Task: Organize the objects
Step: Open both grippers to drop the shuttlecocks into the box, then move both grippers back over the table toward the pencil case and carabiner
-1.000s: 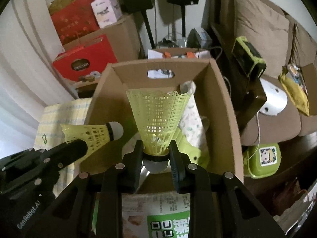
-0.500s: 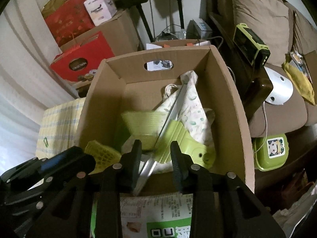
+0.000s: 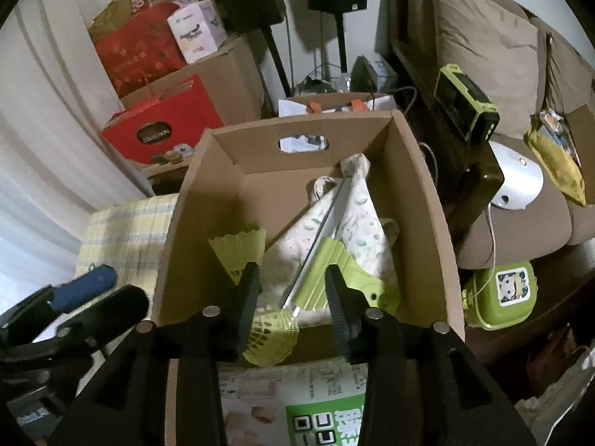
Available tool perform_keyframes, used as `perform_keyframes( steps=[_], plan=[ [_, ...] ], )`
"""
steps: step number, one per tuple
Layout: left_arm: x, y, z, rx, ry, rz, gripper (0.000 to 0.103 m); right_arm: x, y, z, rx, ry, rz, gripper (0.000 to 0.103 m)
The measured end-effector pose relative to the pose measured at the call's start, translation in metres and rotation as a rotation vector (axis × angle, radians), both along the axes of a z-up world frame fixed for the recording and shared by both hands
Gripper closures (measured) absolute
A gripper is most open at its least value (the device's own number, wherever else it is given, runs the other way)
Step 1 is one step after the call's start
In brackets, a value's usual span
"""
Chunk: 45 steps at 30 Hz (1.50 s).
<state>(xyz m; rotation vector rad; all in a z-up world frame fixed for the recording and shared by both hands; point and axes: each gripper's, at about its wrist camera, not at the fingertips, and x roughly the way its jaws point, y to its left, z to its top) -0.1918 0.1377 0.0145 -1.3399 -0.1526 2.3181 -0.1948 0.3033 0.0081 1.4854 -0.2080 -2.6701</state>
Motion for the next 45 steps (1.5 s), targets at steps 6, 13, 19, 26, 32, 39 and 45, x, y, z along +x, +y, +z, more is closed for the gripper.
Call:
perform_keyframes(
  steps=[6,13,19,26,32,39,45],
  plan=[
    [0.005,-0.019,0.01,-0.04,0.063,0.047,0.028,0.002,-0.005,0.007,0.017,0.029,-0.01,0.026],
    [0.006,-0.041,0.013,-0.076,0.086,0.101,0.005,0.009,-0.018,0.019,0.065,0.066,0.001,0.022],
    [0.009,-0.065,0.014,-0.121,0.119,0.145,0.0,0.012,-0.031,0.025,0.055,0.083,0.021,0.017],
    [0.017,-0.083,0.02,-0.19,0.17,0.178,0.0,0.018,-0.048,0.031,0.061,0.113,0.04,0.01],
    [0.022,-0.101,0.022,-0.218,0.197,0.216,0.0,0.025,-0.069,0.037,0.097,0.145,0.068,0.003],
    [0.022,-0.129,0.018,-0.215,0.187,0.261,0.0,0.029,-0.095,0.041,0.111,0.153,0.108,0.0],
    [0.022,-0.161,0.019,-0.213,0.182,0.297,0.0,0.025,-0.117,0.038,0.076,0.135,0.148,0.0]
  ],
)
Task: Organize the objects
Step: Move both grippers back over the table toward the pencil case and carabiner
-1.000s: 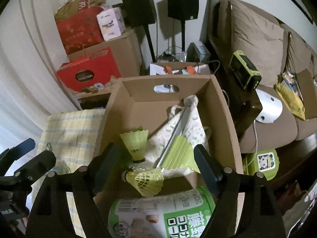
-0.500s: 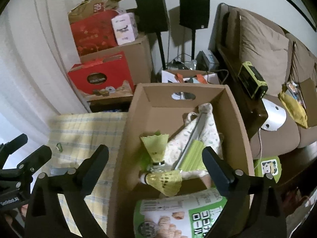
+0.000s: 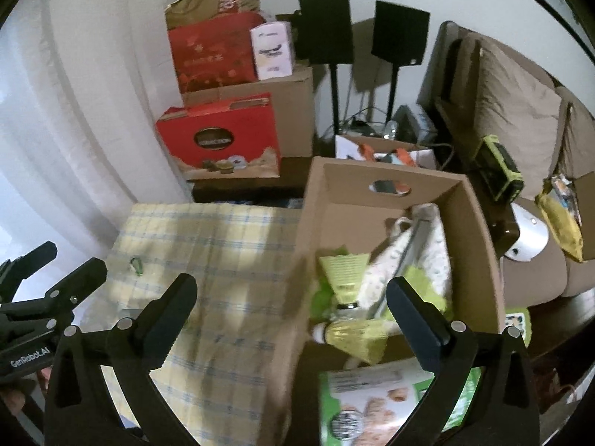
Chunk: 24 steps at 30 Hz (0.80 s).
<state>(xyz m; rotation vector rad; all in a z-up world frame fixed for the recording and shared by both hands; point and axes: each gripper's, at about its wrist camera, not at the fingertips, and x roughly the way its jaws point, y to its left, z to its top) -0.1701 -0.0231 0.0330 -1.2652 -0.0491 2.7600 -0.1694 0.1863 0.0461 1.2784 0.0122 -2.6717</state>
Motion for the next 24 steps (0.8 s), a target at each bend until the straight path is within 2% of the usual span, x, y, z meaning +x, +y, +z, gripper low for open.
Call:
perform_keyframes(
  steps=[9,17,24],
  plan=[
    [-0.001,-0.069,0.001,0.028,-0.004,0.092,0.0,-0.005,-0.041,-0.01,-0.001,-0.006,0.077,0.0],
    [-0.004,-0.119,-0.025,0.062,-0.057,0.164,0.0,-0.005,-0.07,-0.023,-0.024,-0.028,0.139,0.0],
    [0.007,-0.129,-0.055,0.096,-0.104,0.127,0.0,-0.003,-0.094,-0.044,-0.024,-0.067,0.194,0.0]
  ],
)
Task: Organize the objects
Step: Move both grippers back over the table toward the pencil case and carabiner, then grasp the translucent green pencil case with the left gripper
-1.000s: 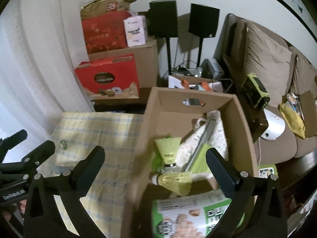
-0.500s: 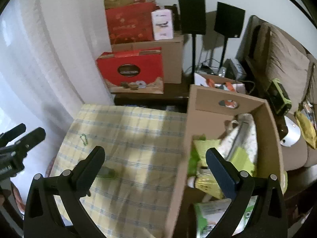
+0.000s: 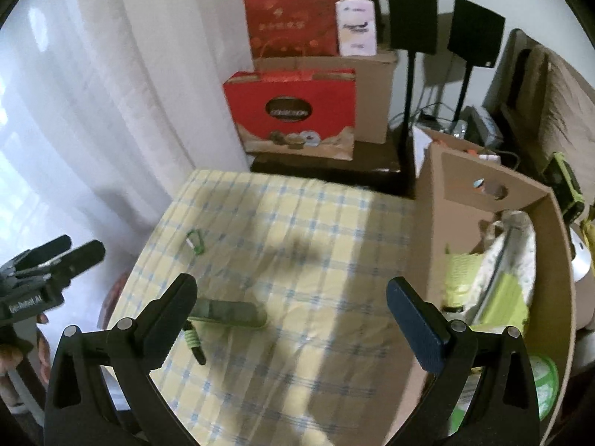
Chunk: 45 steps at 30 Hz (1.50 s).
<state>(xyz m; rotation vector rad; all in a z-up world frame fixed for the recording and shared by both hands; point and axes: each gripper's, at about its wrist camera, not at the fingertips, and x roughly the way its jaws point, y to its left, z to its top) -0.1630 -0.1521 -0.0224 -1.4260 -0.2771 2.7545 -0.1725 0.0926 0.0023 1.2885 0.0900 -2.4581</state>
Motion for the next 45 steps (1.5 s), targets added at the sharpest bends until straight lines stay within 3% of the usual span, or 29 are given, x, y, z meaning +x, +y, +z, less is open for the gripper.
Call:
perform_keyframes(
  steps=[16,20,25,28,32,36,37,38,41,45],
  plan=[
    [0.005,0.065,-0.056,-0.033,-0.017,-0.3,0.0,-0.017,0.004,-0.019,-0.049,-0.05,-0.047,0.001],
    [0.001,0.084,-0.067,-0.086,-0.015,-0.384,0.0,-0.02,0.009,-0.023,-0.059,-0.062,-0.055,0.001],
    [-0.005,0.104,-0.078,-0.221,0.015,-0.431,0.0,-0.025,0.013,-0.028,-0.064,-0.072,-0.064,0.001],
    [-0.008,0.109,-0.084,-0.227,0.012,-0.461,0.002,-0.028,0.015,-0.029,-0.056,-0.078,-0.064,0.001],
    [-0.01,0.114,-0.089,-0.236,0.016,-0.485,0.028,-0.031,0.015,-0.03,-0.042,-0.07,-0.065,0.001],
    [-0.007,0.116,-0.091,-0.22,0.033,-0.52,0.044,-0.034,0.014,-0.033,-0.047,-0.081,-0.065,0.001],
    [-0.007,0.115,-0.091,-0.215,0.041,-0.527,0.053,-0.035,0.014,-0.034,-0.05,-0.085,-0.064,0.001],
    [-0.005,0.112,-0.09,-0.195,0.046,-0.531,0.063,-0.036,0.013,-0.035,-0.053,-0.089,-0.063,0.002],
    [-0.006,0.101,-0.086,-0.109,0.05,-0.515,0.077,-0.038,0.011,-0.037,-0.057,-0.096,-0.06,0.003],
    [-0.001,0.085,-0.079,-0.017,0.065,-0.47,0.083,-0.04,0.007,-0.039,-0.051,-0.101,-0.054,0.005]
  ],
)
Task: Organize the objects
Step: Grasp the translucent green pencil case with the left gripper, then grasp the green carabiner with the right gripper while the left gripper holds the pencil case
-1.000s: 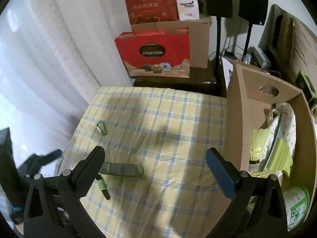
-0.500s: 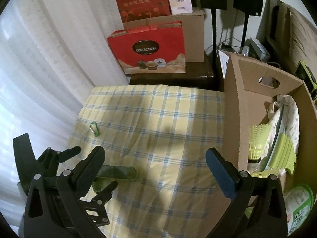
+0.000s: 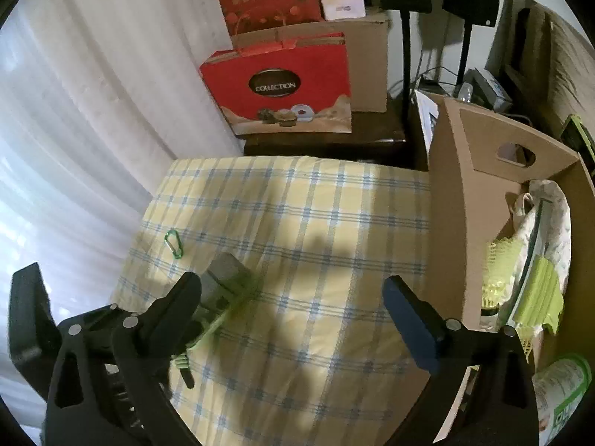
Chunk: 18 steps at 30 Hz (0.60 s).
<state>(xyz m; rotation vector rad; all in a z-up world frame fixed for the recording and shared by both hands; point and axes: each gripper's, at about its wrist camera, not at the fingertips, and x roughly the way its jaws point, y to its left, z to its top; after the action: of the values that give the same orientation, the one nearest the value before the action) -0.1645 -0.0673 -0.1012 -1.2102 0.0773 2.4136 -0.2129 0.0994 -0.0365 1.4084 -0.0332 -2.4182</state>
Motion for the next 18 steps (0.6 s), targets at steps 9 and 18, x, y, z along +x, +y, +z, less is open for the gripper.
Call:
perform_keyframes(
  steps=[9,18],
  plan=[
    [0.021,-0.046,0.033,0.121,0.058,0.119,0.083,-0.001,-0.022,-0.003,0.023,0.0,0.041,0.01],
    [0.036,-0.098,0.062,0.134,0.139,0.284,0.083,-0.009,-0.071,-0.015,-0.029,-0.024,0.16,0.03]
  ],
)
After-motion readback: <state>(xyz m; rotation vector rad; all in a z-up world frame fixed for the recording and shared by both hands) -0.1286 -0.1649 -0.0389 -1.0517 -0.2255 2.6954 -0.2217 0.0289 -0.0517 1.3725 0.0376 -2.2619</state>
